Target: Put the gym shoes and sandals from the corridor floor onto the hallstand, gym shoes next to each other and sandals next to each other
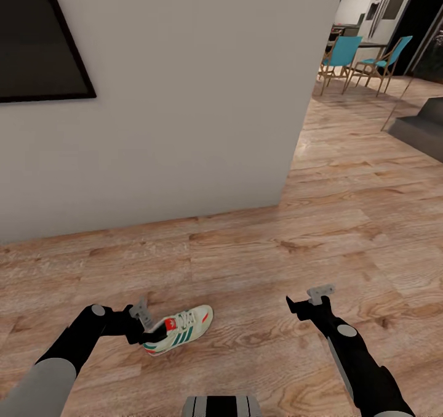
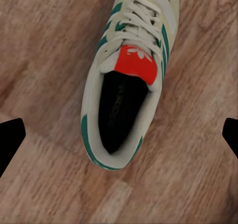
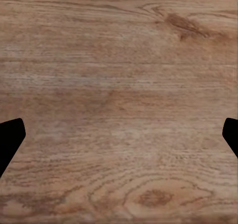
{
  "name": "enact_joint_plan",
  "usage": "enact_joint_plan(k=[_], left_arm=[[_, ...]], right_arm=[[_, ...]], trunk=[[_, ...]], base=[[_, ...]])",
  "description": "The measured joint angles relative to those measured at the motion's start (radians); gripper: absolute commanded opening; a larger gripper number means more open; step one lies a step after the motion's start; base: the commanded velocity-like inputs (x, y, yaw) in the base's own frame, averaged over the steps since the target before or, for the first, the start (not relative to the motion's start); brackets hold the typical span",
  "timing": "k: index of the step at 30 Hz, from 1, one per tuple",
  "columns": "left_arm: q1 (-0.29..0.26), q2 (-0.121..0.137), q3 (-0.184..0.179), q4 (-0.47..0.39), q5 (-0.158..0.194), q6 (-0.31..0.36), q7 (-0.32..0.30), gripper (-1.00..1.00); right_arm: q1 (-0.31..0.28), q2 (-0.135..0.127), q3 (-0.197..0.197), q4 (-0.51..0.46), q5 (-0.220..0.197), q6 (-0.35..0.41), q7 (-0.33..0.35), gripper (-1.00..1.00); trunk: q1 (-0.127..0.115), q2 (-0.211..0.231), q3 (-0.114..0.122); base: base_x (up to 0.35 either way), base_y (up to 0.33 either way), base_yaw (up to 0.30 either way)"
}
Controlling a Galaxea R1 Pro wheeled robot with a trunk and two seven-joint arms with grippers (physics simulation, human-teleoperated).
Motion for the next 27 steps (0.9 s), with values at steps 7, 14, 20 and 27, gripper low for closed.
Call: enact_joint_plan(k=[7, 14, 20, 27], left_arm=[[0.001, 0.001, -0.002, -0.014, 0.000, 0.001, 0.000, 1.00], [0.001, 0.002, -0.002, -0.018, 0.000, 0.000, 0.000, 1.00], [0.002, 0.003, -0.001, -0.019, 0.000, 0.000, 0.000, 1.00], [0.001, 0.001, 0.000, -0.019, 0.000, 0.001, 0.000, 1.00]], right_arm=[[0.000, 0.000, 0.000, 0.000, 0.001, 0.000, 0.000, 1.00], [0.000, 0.000, 0.000, 0.000, 0.000, 0.000, 0.000, 1.00], [0.000, 0.000, 0.000, 0.000, 0.001, 0.000, 0.000, 1.00], [0.000, 0.000, 0.000, 0.000, 0.000, 0.000, 0.000, 1.00]], trunk=[[0.003, -0.002, -0.037], [0.003, -0.002, -0.043], [0.004, -0.002, -0.047], [0.005, -0.003, -0.059]], base=[[0.000, 0.000, 0.077], [0.000, 0.000, 0.019], [0.000, 0.000, 0.003], [0.000, 0.000, 0.000]])
